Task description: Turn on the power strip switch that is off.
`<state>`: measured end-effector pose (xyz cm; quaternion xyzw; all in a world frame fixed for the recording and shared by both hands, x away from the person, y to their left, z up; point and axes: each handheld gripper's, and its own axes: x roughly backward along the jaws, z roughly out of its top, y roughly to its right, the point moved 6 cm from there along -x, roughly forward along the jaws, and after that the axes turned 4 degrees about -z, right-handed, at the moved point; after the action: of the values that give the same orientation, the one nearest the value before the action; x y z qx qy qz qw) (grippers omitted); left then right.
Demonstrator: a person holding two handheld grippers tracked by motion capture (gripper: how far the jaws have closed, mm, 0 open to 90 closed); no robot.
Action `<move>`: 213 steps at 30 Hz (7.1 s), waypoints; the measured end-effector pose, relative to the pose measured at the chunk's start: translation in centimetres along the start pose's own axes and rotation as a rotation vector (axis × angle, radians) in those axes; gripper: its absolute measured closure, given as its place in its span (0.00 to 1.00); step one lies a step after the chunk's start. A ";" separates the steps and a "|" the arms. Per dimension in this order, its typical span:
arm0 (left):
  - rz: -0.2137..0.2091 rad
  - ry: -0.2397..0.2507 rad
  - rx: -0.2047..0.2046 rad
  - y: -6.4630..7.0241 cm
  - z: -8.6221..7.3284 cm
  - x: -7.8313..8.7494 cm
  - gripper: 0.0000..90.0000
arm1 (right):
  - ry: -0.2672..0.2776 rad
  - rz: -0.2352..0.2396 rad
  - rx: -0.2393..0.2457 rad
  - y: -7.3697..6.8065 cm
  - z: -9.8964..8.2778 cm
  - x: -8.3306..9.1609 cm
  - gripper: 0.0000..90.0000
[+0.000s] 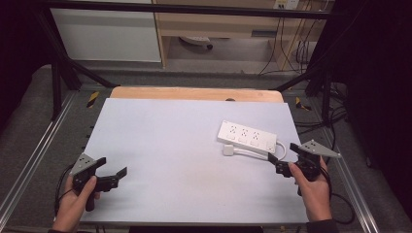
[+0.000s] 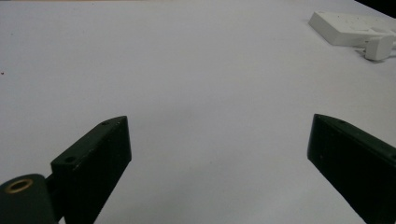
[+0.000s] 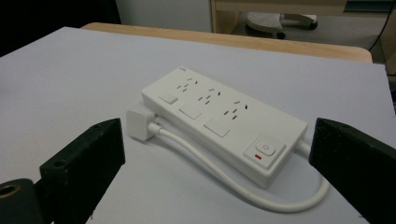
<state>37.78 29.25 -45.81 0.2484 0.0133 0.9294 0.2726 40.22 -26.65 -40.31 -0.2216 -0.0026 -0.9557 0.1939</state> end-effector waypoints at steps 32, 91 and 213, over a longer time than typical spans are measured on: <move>0.000 -0.019 0.008 -0.1 -0.2 -0.1 0.08 | 0.027 0.023 0.006 -0.4 4.0 -3.0 0.03; 0.006 -0.023 0.014 -0.3 -0.3 -0.1 0.08 | 0.059 -0.061 -0.052 0.2 6.8 -9.6 0.04; -0.001 -0.048 0.000 -0.4 -0.6 -0.3 0.08 | -0.065 0.037 0.104 -5.9 0.1 -16.3 1.00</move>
<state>37.90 29.48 -46.52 0.2704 0.0068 0.9232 0.2732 51.55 -15.21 -46.62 -0.2422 -0.0543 -0.9428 0.2227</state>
